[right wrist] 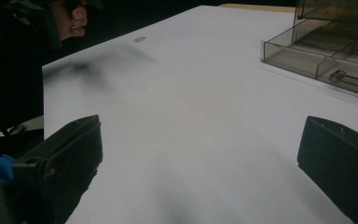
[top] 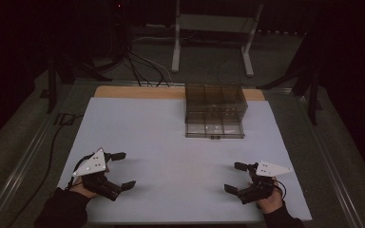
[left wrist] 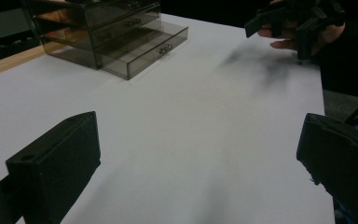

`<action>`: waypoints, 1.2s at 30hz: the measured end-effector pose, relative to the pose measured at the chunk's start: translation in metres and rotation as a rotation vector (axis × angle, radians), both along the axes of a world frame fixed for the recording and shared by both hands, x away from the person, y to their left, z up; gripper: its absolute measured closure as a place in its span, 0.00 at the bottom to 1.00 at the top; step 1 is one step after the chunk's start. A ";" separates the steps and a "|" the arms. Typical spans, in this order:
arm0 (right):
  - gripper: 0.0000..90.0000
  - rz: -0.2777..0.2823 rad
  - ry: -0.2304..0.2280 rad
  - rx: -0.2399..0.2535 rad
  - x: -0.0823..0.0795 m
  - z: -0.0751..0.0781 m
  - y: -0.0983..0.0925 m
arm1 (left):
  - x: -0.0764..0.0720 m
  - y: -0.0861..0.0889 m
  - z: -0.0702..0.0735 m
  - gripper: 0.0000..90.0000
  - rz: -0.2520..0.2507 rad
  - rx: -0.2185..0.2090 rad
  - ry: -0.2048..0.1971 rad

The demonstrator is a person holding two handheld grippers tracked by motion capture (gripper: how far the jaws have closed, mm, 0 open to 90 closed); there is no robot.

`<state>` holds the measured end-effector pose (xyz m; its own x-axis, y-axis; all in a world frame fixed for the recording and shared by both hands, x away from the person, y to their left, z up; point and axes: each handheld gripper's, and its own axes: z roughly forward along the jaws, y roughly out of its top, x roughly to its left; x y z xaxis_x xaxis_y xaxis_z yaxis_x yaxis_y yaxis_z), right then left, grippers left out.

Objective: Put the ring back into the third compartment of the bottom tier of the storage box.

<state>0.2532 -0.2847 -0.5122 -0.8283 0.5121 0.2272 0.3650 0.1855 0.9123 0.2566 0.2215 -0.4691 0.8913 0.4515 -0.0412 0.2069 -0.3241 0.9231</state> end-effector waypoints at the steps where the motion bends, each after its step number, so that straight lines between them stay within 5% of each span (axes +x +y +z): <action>1: 0.00 -0.002 -0.001 0.001 0.000 0.000 0.000 | 0.000 0.000 0.000 0.01 0.005 0.000 -0.003; 36: 0.00 -0.004 0.006 0.004 0.000 0.000 -0.001 | 0.019 0.042 0.006 0.05 0.240 -0.036 -0.058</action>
<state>0.2528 -0.2852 -0.5118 -0.8250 0.5145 0.2339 0.3710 0.1808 0.9108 0.2759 0.2631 -0.4633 0.7598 0.6500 -0.0133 0.2208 -0.2387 0.9457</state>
